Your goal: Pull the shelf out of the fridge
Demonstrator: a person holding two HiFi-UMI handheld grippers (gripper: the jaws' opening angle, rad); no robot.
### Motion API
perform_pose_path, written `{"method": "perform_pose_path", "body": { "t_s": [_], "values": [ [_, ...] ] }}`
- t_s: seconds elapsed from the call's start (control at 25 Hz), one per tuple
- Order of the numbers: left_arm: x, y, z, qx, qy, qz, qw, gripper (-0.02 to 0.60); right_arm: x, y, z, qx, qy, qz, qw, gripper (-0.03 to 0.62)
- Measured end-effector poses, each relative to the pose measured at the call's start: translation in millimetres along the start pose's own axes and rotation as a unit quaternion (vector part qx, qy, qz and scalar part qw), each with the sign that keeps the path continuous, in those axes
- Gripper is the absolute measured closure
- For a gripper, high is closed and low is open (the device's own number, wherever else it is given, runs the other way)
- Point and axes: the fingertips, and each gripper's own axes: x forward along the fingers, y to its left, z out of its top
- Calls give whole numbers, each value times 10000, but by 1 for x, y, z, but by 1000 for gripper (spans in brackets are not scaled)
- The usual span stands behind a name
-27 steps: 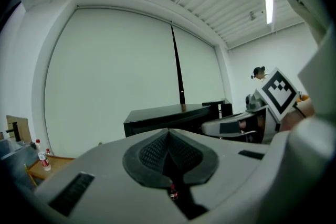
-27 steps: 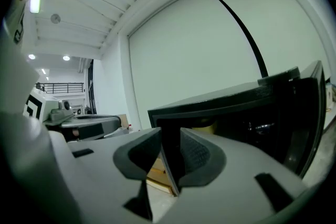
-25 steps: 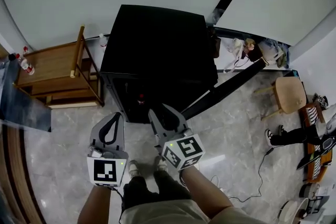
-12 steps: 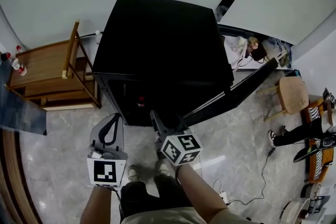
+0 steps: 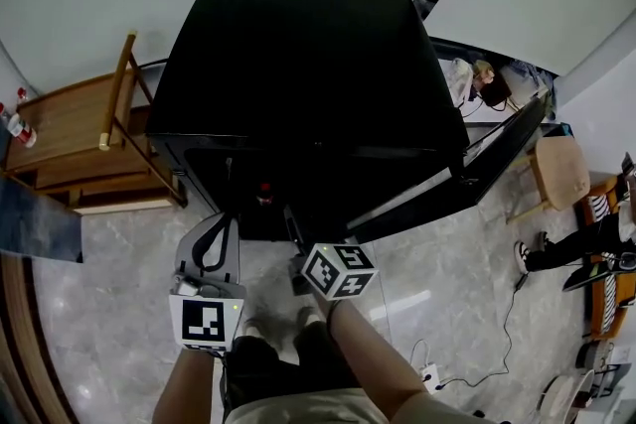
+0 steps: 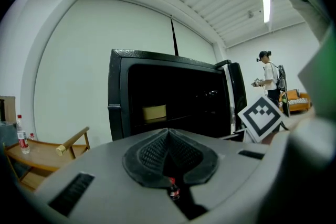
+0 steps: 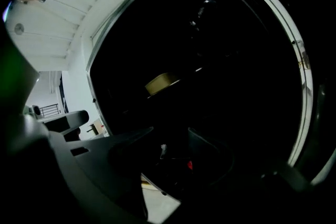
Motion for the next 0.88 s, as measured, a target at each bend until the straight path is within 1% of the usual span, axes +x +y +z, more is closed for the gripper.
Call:
{"method": "perform_pose_path", "body": {
  "t_s": [0.32, 0.56, 0.68, 0.88],
  "values": [
    [24, -5, -34, -75, 84, -50, 9999, 575, 29, -45, -40, 878, 39, -152, 9960, 413],
    [37, -10, -50, -64, 53, -76, 9999, 575, 48, -71, -59, 1598, -48, -178, 9870, 401],
    [42, -11, -58, -35, 62, -85, 9999, 577, 58, -81, -71, 1841, -35, -211, 9827, 402],
    [48, -11, -67, -148, 103, -81, 9998, 575, 70, -95, -78, 2244, -155, -248, 9741, 402]
  ]
}}
